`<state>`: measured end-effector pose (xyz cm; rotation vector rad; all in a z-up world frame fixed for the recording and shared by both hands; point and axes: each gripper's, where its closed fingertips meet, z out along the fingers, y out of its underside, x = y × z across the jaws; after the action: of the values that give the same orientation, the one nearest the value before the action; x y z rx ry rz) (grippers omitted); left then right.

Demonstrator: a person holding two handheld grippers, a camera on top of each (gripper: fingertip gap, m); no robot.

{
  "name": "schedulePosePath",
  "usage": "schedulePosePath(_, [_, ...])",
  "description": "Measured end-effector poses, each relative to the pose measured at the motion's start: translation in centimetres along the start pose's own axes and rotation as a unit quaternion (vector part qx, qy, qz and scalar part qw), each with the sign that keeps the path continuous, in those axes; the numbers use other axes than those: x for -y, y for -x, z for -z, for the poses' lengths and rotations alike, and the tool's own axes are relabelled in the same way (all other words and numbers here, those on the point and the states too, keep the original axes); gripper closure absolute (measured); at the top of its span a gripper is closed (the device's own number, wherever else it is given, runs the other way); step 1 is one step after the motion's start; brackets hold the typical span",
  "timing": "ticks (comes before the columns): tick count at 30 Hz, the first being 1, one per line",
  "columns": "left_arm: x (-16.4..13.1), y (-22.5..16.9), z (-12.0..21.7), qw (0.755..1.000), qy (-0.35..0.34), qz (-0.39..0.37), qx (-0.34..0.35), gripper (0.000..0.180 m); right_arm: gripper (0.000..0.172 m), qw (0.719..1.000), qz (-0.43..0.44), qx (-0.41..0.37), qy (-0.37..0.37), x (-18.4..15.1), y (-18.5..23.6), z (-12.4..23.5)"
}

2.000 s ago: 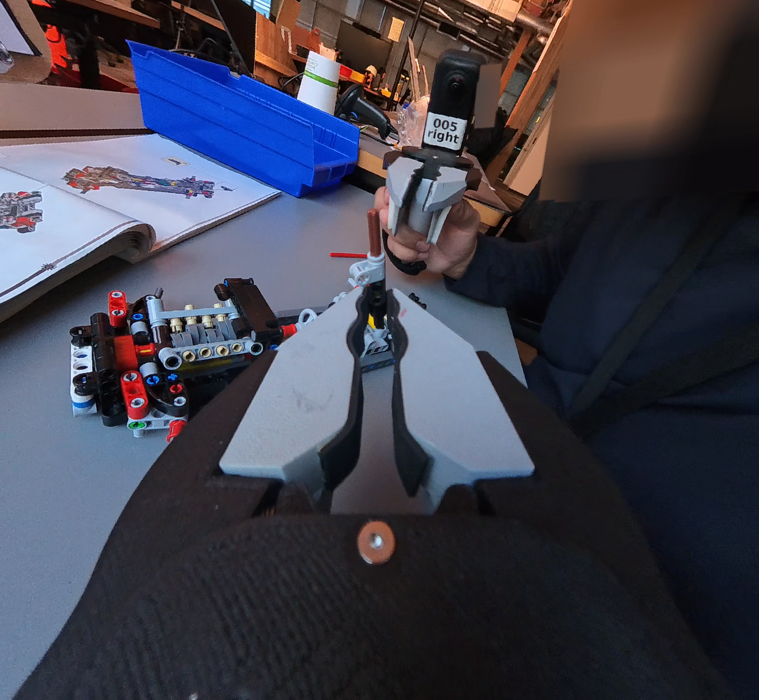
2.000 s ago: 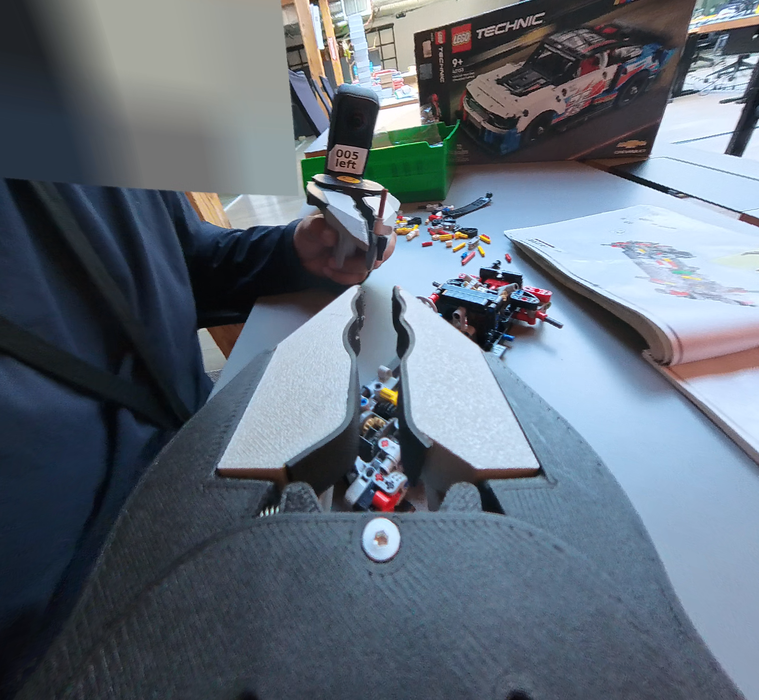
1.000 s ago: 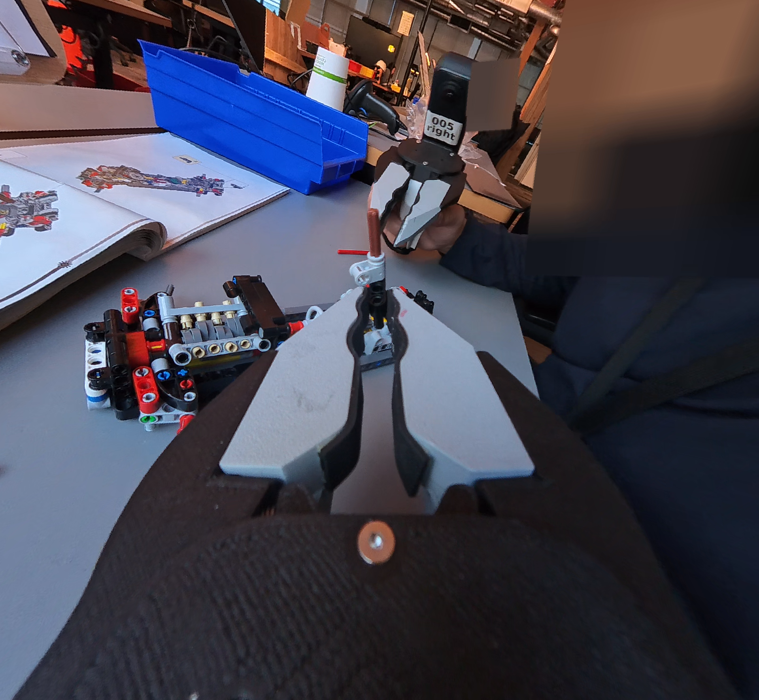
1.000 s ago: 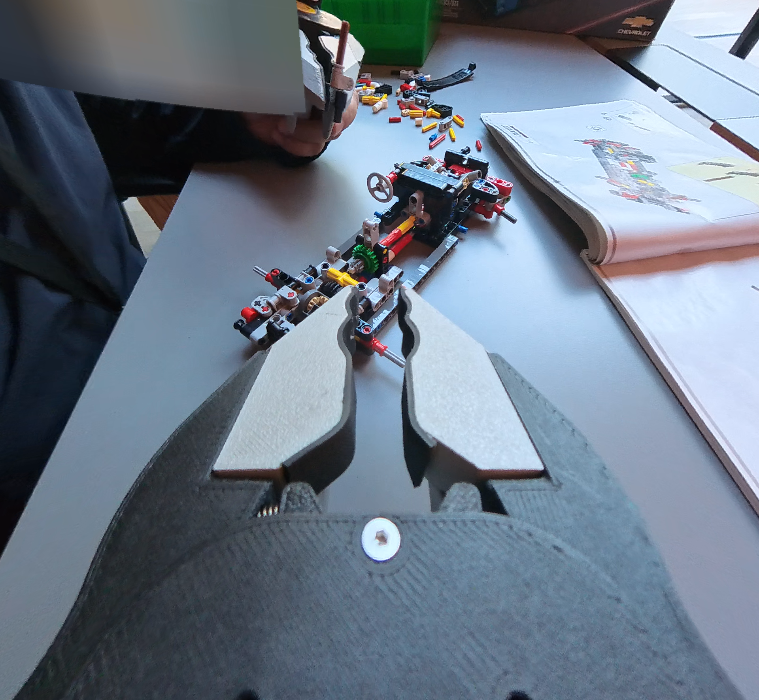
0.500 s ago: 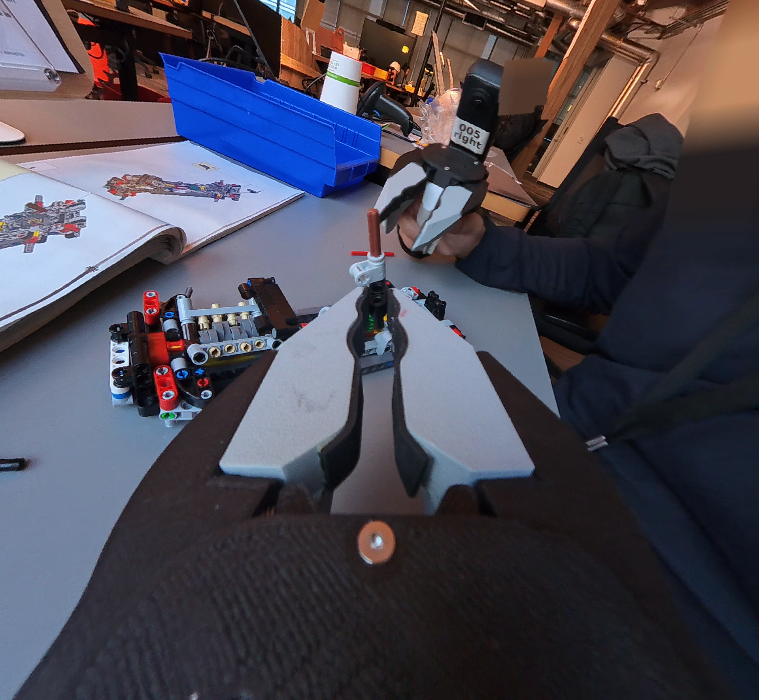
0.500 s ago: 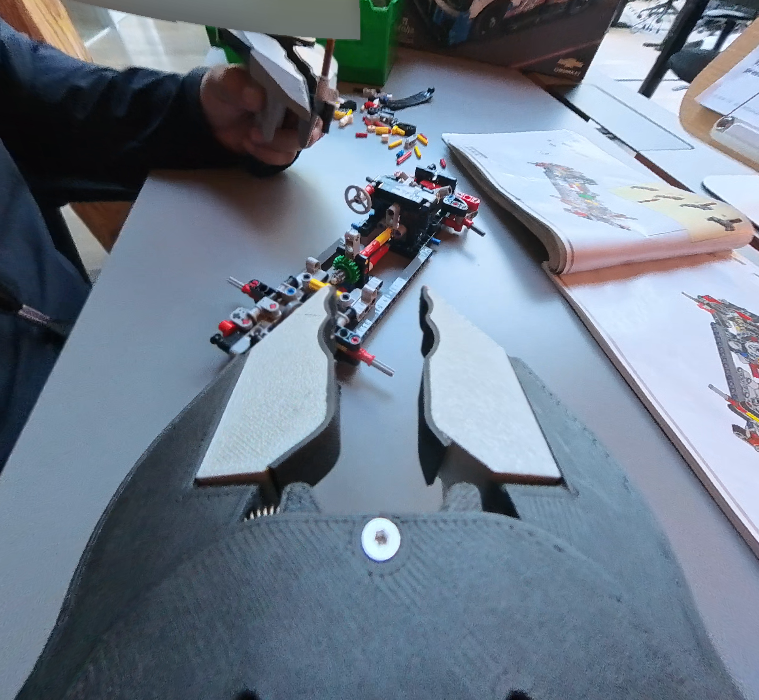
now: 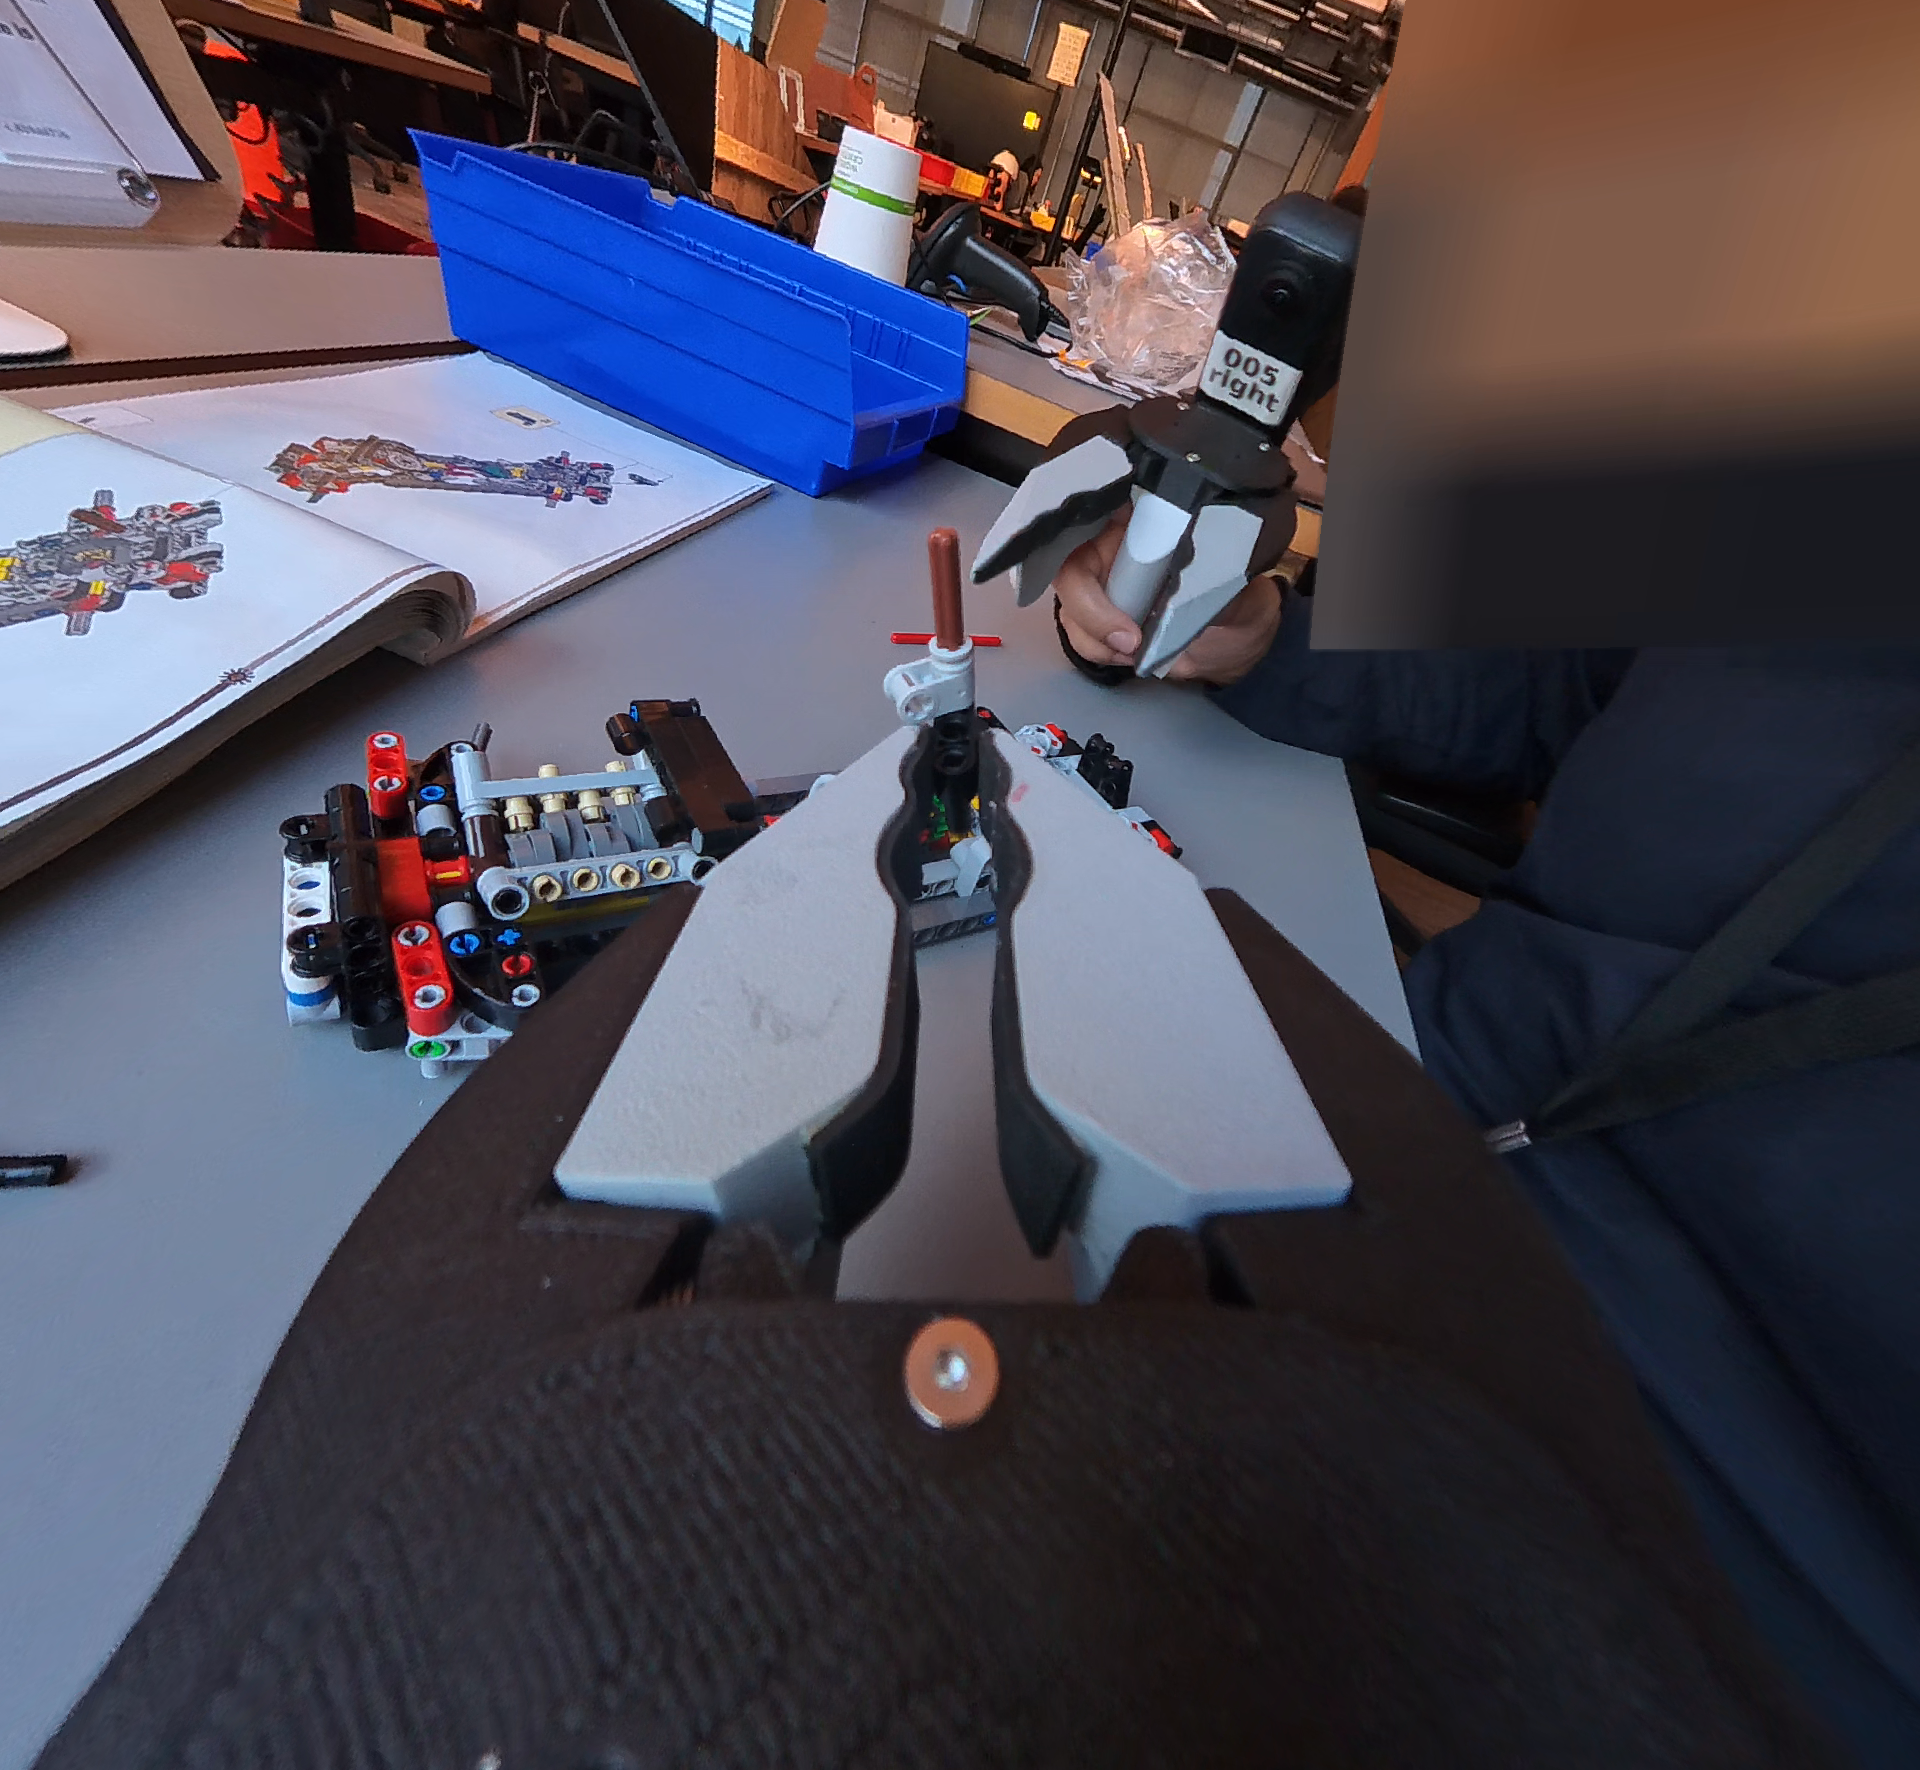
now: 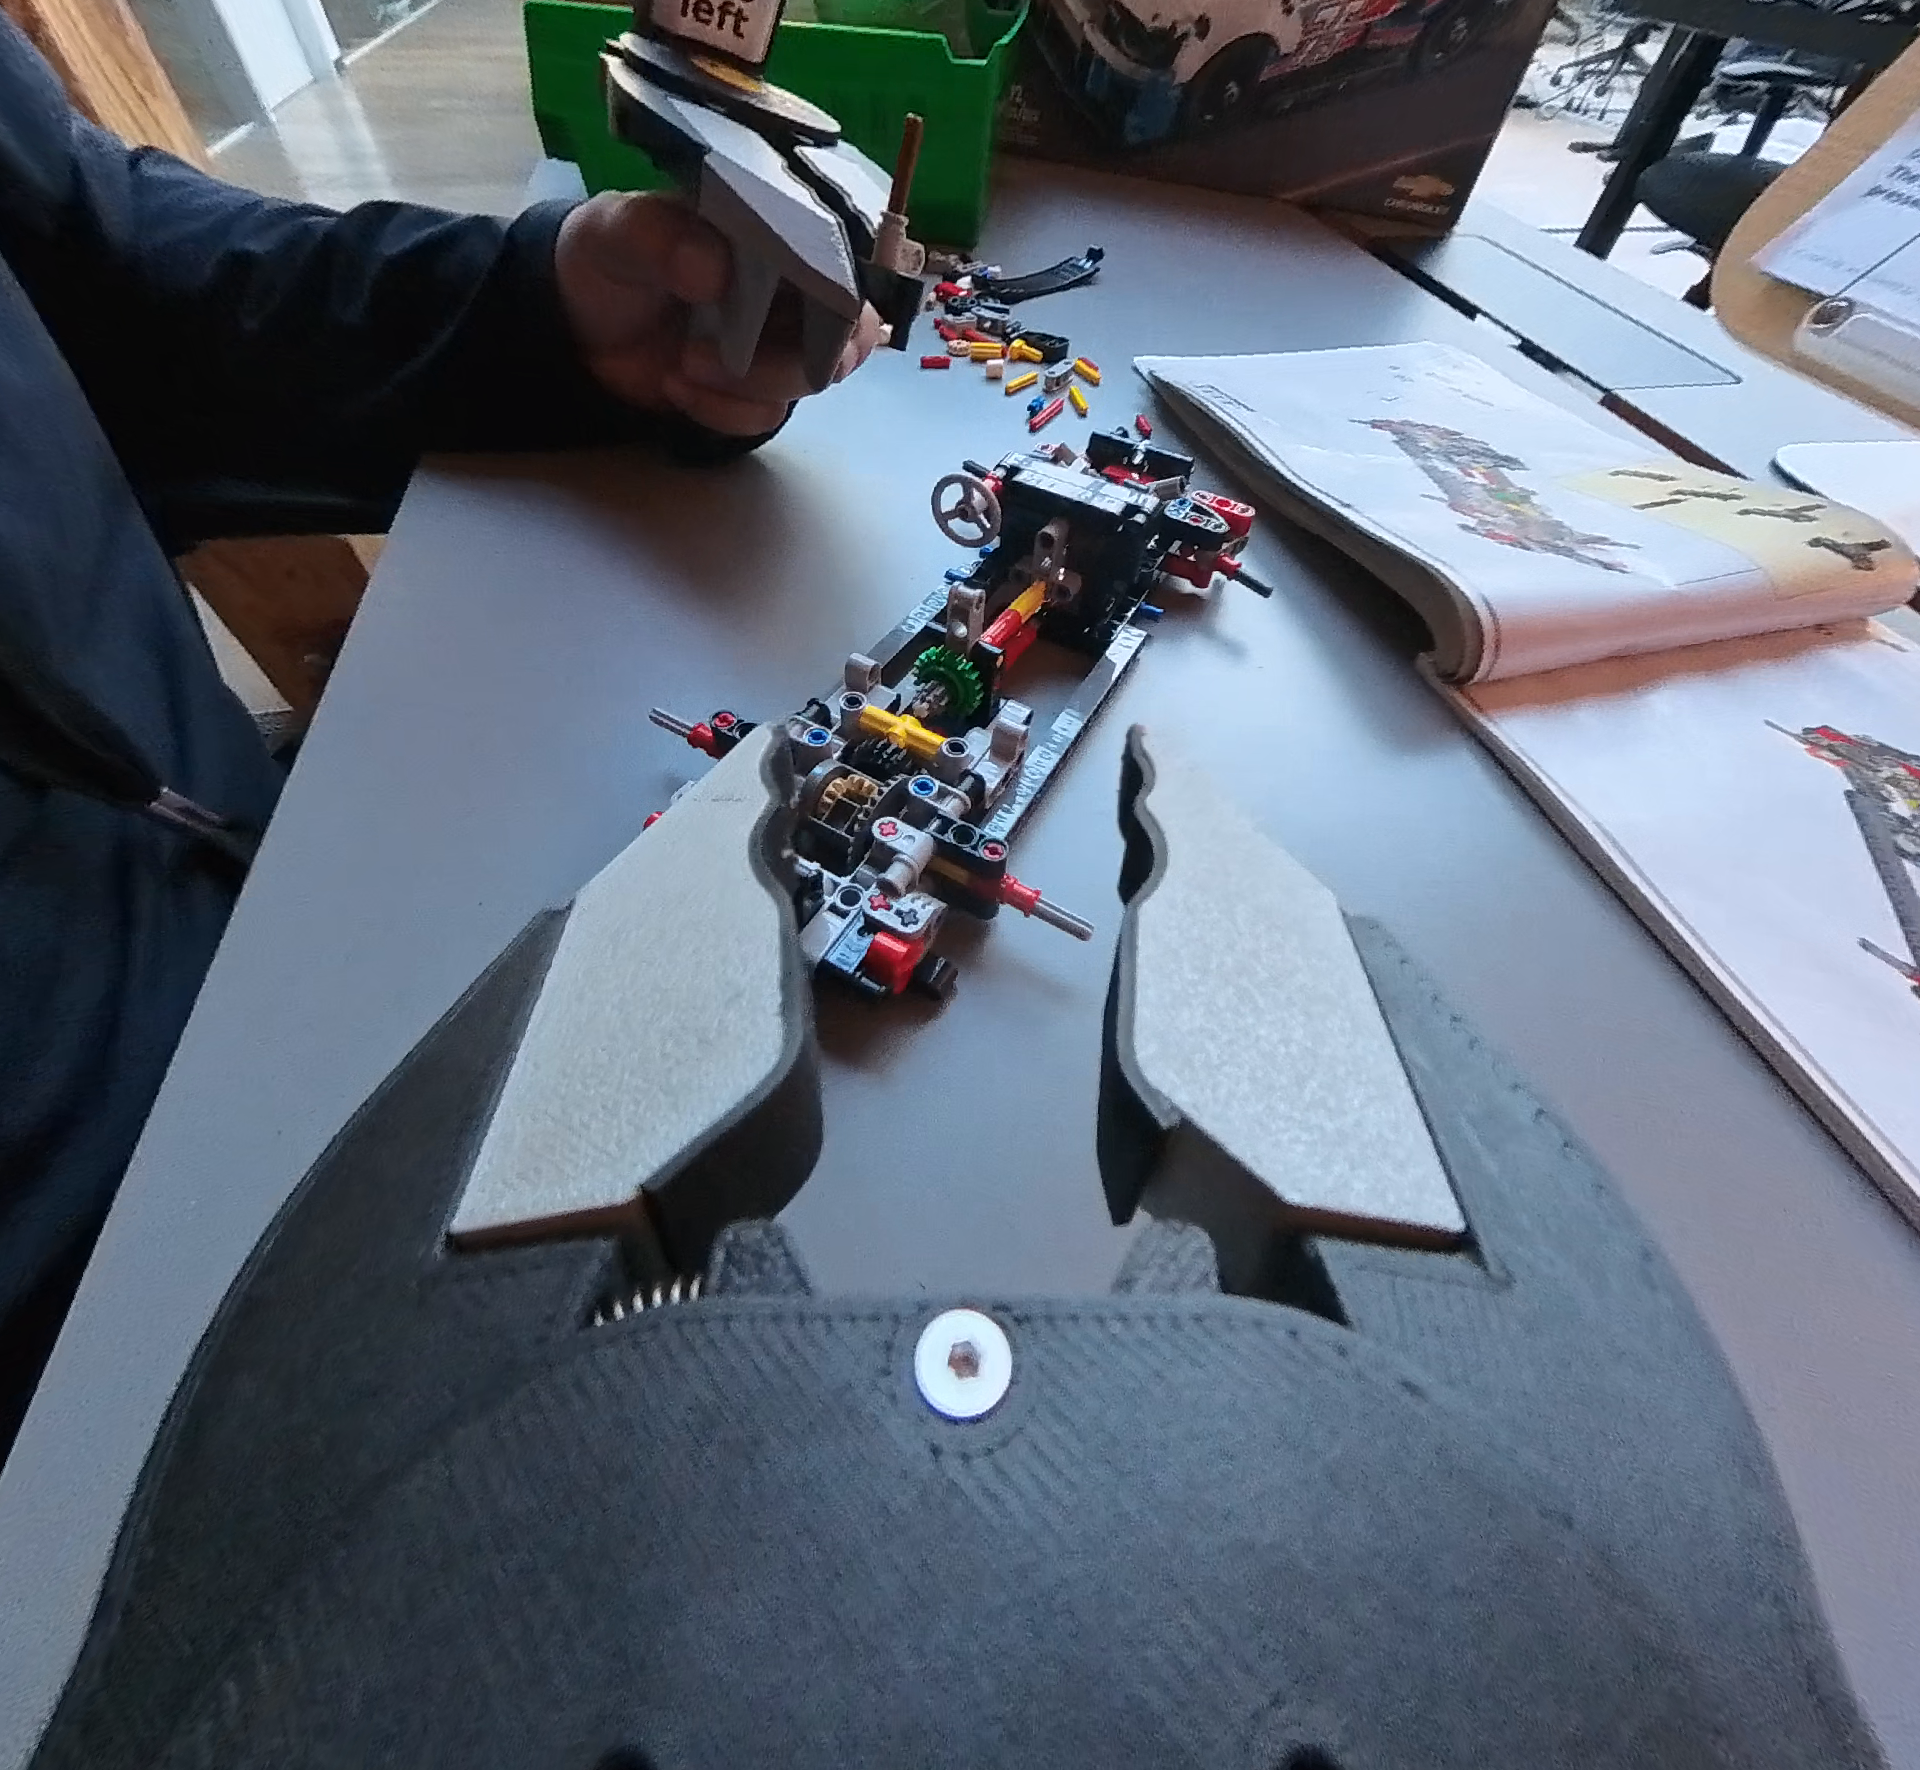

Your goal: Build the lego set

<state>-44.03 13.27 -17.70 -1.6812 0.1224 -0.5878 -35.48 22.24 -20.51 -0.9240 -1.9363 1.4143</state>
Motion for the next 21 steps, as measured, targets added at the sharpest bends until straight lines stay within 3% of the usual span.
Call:
schedulePosePath(19, [0.03,0.15,0.01,1.0,0.0,0.0,0.002,0.176,0.112,0.999,0.036,0.021,0.032,-0.79,0.77,-0.7])
schedulePosePath(21, [-0.04,0.14,-0.03,1.0,0.003,-0.001,0.002,0.176,0.104,0.998,0.042,0.018,0.031,-0.7,0.94,-0.92])
